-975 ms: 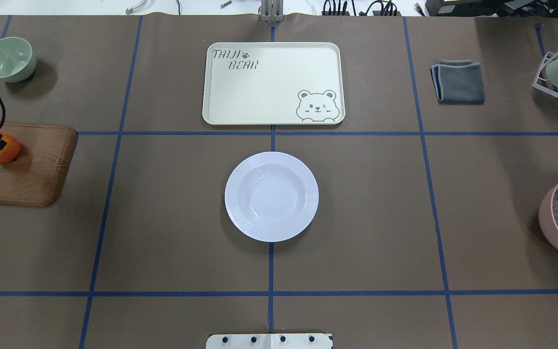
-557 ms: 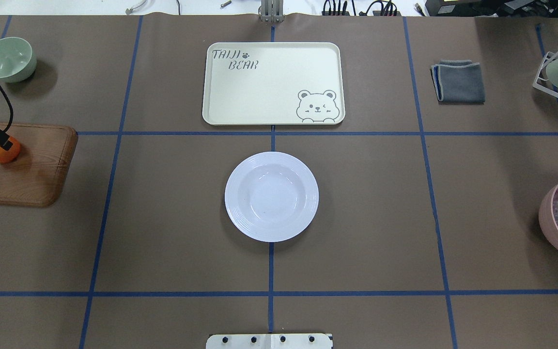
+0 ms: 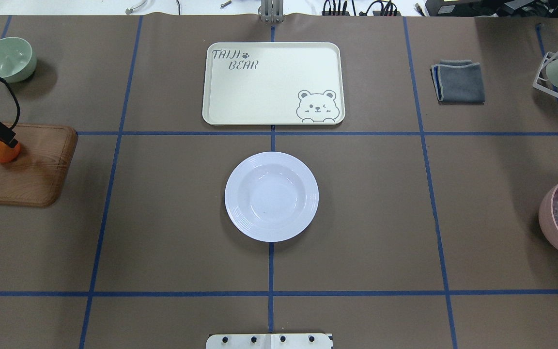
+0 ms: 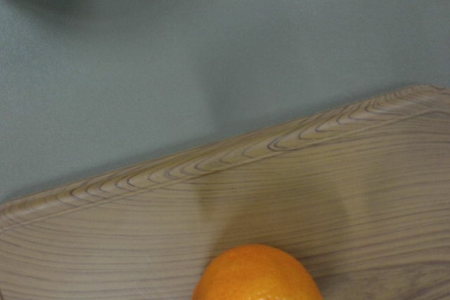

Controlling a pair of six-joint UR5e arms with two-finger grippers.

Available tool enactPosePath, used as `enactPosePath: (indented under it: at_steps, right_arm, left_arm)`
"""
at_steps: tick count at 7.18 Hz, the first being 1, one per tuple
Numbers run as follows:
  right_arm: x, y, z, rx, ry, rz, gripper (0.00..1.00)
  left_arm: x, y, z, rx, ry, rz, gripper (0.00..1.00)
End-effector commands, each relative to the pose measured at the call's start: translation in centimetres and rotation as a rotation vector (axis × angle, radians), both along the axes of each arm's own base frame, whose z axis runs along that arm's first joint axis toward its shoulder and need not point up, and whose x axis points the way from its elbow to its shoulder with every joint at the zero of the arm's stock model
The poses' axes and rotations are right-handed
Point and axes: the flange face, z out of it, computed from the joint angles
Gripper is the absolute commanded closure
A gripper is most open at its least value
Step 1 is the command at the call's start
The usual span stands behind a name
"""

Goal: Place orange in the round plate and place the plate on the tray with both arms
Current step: 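Grasp the orange with the left gripper and lift it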

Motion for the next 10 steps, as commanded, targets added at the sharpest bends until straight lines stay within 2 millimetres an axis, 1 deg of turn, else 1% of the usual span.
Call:
enactPosePath:
  at_steps: [1,3,4,5,6,7,8,9,10]
  right_arm:
    - [-0.1,0.0,0.0,0.000,0.000,-0.001,0.00]
    - [-0.1,-0.1,-0.1,0.001,0.000,0.000,0.00]
    - [-0.1,-0.1,-0.1,0.001,0.000,-0.001,0.00]
    - [-0.2,-0.1,-0.2,0.002,-0.003,-0.001,0.00]
    - [-0.2,-0.1,-0.2,0.000,-0.008,-0.001,0.00]
    - [-0.2,-0.1,-0.2,0.002,-0.008,-0.001,0.00]
    - [-0.2,-0.1,-0.4,0.005,-0.008,-0.001,0.00]
    - [-0.2,-0.1,-0.5,0.003,-0.008,0.002,0.00]
    - [-0.2,-0.1,-0.5,0.003,-0.009,0.002,0.00]
  left_arm:
    - [1.3,0.4,0.7,-0.014,-0.006,0.019,0.02]
    - [1.6,0.5,1.1,-0.026,-0.010,0.022,0.03]
    - [1.7,0.5,1.1,-0.029,-0.010,0.020,0.38]
    - [1.9,0.1,0.6,-0.033,-0.007,0.011,0.99]
    - [2.0,-0.1,0.2,-0.034,-0.004,0.011,1.00]
    - [2.4,-0.8,-1.4,-0.034,0.004,0.008,1.00]
    - [3.6,-1.9,-6.0,-0.102,0.074,-0.031,1.00]
    - [6.0,-2.0,-11.9,-0.179,0.140,-0.119,1.00]
    - [12.8,0.5,-18.4,-0.212,0.170,-0.113,1.00]
